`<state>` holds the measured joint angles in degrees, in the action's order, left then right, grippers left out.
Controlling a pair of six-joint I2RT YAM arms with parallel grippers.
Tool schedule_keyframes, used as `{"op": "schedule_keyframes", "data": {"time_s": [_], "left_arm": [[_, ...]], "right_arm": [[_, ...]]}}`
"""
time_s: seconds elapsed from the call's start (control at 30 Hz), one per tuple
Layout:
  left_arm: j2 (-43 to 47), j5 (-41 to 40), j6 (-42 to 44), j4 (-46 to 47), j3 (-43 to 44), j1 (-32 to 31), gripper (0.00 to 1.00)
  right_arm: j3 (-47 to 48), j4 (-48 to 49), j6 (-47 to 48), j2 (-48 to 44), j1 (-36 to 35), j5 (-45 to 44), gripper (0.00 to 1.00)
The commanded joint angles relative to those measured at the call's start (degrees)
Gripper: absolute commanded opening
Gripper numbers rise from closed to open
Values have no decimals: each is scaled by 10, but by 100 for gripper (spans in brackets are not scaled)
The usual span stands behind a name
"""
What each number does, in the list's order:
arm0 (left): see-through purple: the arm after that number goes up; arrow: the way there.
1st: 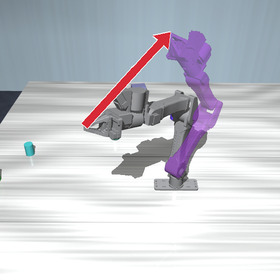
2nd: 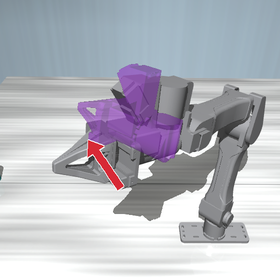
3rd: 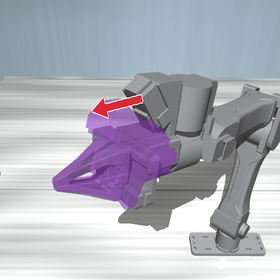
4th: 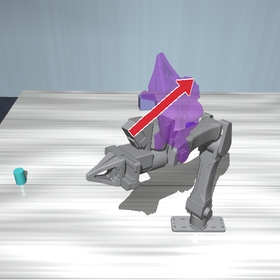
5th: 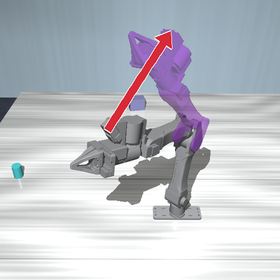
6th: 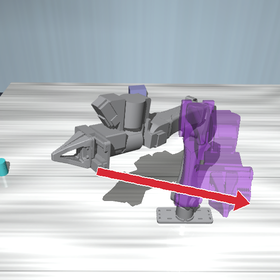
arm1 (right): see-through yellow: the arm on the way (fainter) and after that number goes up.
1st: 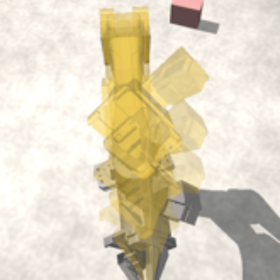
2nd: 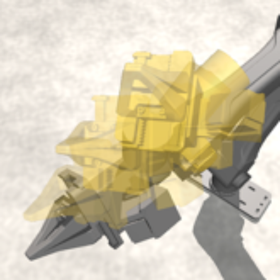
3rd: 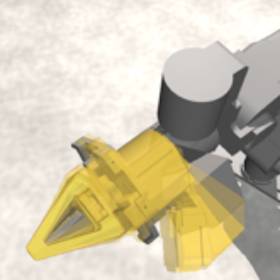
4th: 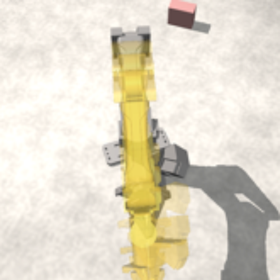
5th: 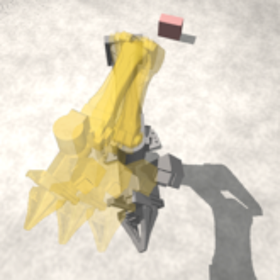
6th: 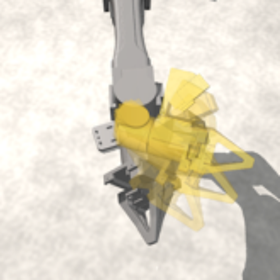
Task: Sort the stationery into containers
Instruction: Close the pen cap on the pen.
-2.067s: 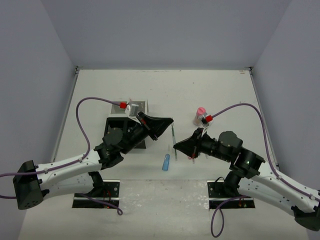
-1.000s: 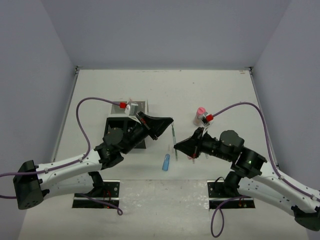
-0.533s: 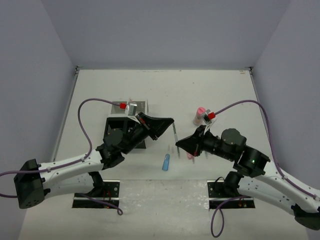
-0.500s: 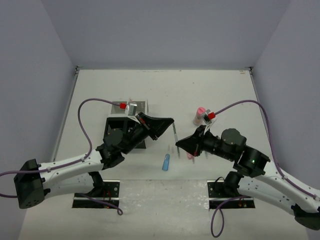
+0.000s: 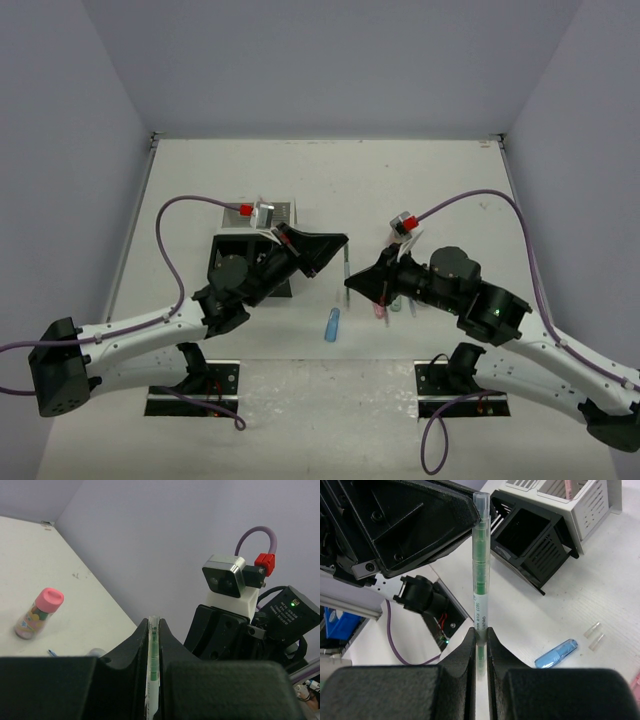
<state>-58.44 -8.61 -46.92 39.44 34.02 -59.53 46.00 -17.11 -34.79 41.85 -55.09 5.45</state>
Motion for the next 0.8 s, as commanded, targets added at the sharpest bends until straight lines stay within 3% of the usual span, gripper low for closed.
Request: {"op": "schedule_keyframes", "data": {"time_s": [0.0,0.1,0.23,0.3,0.4,0.53,0.57,0.7,0.77], "left_arm": [[-1,30,8,-56,12,-6,13],[-7,41,9,-56,17,-6,31],[-14,49,10,-56,21,-6,34],[-14,49,9,-55,21,-6,27],[-11,48,10,-53,19,-6,5],[-7,57,15,-44,19,-6,0],[-6,67,18,-33,17,-6,0],[3,108,24,24,-3,-6,0],[6,122,24,48,-10,-6,0]], "right_arm": [[21,91,15,-12,2,-20,0],[25,85,20,-11,2,-21,0],[25,82,23,-11,3,-22,0],[24,81,24,-12,3,-22,0],[22,82,24,-10,3,-17,0],[17,88,26,-6,3,-5,0],[14,91,28,-3,3,0,2],[8,116,30,19,3,39,37],[12,127,20,44,3,61,36]]}}
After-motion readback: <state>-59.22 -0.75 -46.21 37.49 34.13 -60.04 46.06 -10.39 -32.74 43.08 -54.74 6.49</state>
